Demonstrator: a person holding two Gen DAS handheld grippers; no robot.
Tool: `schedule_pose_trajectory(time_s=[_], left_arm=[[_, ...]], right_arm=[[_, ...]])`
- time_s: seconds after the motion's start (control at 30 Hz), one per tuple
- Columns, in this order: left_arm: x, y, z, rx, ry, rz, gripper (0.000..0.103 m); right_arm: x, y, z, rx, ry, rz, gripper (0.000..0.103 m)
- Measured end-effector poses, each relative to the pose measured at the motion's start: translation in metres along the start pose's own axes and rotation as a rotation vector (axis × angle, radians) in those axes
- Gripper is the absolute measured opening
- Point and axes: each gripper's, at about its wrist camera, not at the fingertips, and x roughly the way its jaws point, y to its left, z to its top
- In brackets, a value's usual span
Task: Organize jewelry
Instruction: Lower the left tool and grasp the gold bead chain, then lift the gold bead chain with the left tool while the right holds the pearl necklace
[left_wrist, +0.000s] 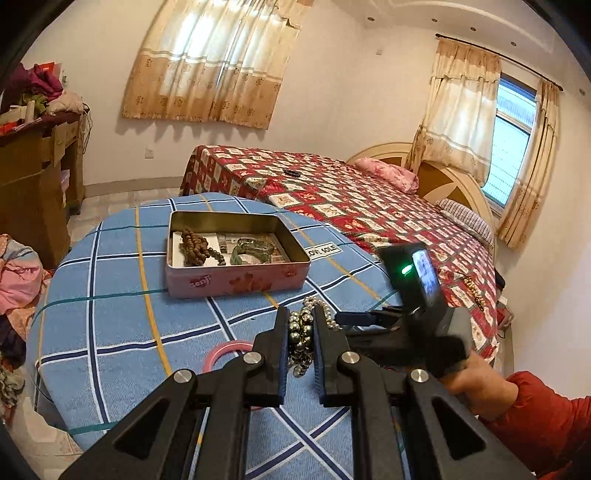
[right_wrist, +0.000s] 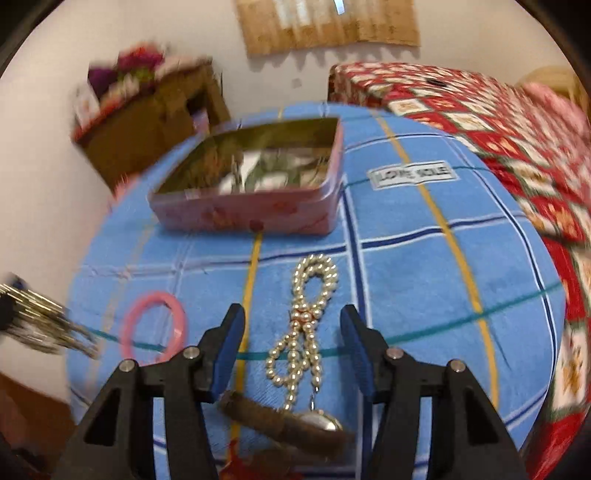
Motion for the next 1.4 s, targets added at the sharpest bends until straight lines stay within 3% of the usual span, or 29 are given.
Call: schedule_pose_trajectory(time_s=[0.1,0.17,0.27,0.5,0.6,0.67,0.7,0.73,0.8,0.87,1.0,1.07,1.13,1.23,1.4], left_arm=[[0.001,0.005,-0.002,-0.005,0.004,0.012,0.011],[0.002,0.009,-0.002,-0.022,0.002,0.012,0.011],[0.002,0.014,-0.005,-0.042,0.002,0.013,0.011],[0.004,0.025,-0.009,-0.055,0.022,0.027,0.011],[0.012,0.023,-0.016,0.005,0.109,0.004,0.011],[0.019,0.017,-0.027,0.063,0.168,0.046,0.012],[0.022,0.016,-0.031,0.068,0.18,0.06,0.019],[0.026,0.015,-0.036,0.058,0.198,0.067,0.034],[0.034,0.018,-0.043,0.013,0.221,0.068,0.051],[0.042,0.021,-0.049,-0.028,0.244,0.071,0.051],[0.049,0.02,-0.058,-0.013,0.267,0.14,0.051],[0.053,0.02,-0.062,-0.003,0.282,0.158,0.049],[0.056,0.019,-0.066,0.029,0.297,0.191,0.021],[0.051,0.025,-0.063,0.0,0.268,0.179,0.016],[0.024,0.025,-0.042,-0.014,0.142,0.12,0.01]], right_arm=[[0.002,0.01,-0.004,-0.095,-0.032,-0.077,0.044],[0.001,0.003,-0.004,-0.074,-0.028,-0.055,0.017],[0.0,-0.017,-0.003,0.003,-0.02,0.011,0.016],[-0.028,-0.02,-0.003,0.068,-0.102,0.042,0.016],[-0.039,-0.014,0.001,0.06,-0.134,0.057,0.016],[-0.041,-0.011,0.002,0.065,-0.14,0.079,0.016],[-0.042,-0.009,0.002,0.067,-0.141,0.093,0.016],[-0.042,-0.008,0.002,0.065,-0.14,0.097,0.016],[-0.041,-0.005,0.0,0.059,-0.136,0.106,0.016],[-0.041,-0.002,-0.001,0.061,-0.132,0.118,0.016],[-0.044,-0.004,-0.003,0.067,-0.133,0.128,0.016],[-0.046,-0.005,-0.003,0.07,-0.134,0.131,0.016],[-0.047,-0.005,-0.004,0.075,-0.138,0.132,0.016],[-0.049,-0.006,-0.004,0.083,-0.15,0.136,0.016],[-0.058,-0.012,-0.002,0.111,-0.177,0.153,0.016]])
